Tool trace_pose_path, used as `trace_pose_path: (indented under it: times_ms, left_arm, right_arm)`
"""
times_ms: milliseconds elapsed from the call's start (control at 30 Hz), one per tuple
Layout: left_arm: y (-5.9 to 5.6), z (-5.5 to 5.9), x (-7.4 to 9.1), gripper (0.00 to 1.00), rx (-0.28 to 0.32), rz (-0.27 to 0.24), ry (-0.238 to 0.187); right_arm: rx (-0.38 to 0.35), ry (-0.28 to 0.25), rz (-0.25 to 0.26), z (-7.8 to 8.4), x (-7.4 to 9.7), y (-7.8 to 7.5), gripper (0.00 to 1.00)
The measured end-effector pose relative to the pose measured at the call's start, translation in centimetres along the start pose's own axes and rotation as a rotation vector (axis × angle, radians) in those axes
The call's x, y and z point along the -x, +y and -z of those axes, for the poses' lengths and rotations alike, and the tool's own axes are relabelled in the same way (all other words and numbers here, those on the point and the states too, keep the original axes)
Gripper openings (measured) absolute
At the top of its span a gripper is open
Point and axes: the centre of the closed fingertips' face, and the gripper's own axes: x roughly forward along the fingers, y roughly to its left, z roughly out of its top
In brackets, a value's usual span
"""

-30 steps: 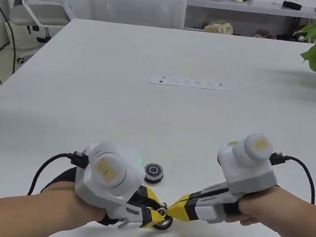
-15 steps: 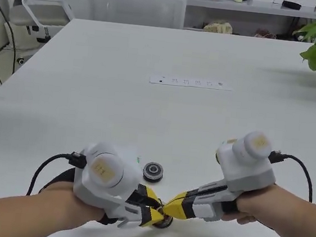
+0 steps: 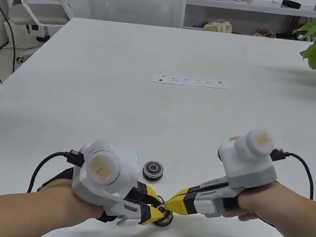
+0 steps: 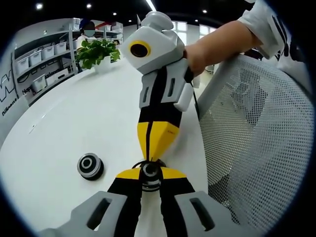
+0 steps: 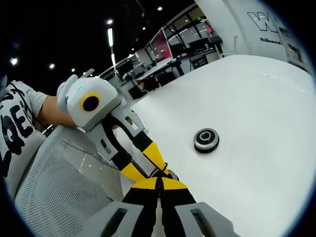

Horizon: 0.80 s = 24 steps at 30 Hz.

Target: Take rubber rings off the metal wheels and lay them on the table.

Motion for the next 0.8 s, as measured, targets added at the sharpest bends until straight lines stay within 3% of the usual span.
trace_pose_path:
  times_ms: [233, 467, 800]
  left_arm:
    - [-0.05, -0.05, -0.01, 0.09, -0.016, 0.006, -0.002]
    - [-0.08, -0.07, -0.07, 0.09, -0.019, 0.001, 0.03]
    - [-0.04, -0.03, -0.03, 0.09, 0.015, 0.008, 0.007]
  right_arm:
    - [-0.001, 0.002, 0.005, 0.09, 0.03, -0.21, 0.0]
    - [0.004, 0.005, 0.008, 0.16, 0.03, -0.27, 0.0]
    - [0.003, 0.004, 0.009, 0.16, 0.04, -0.34, 0.0]
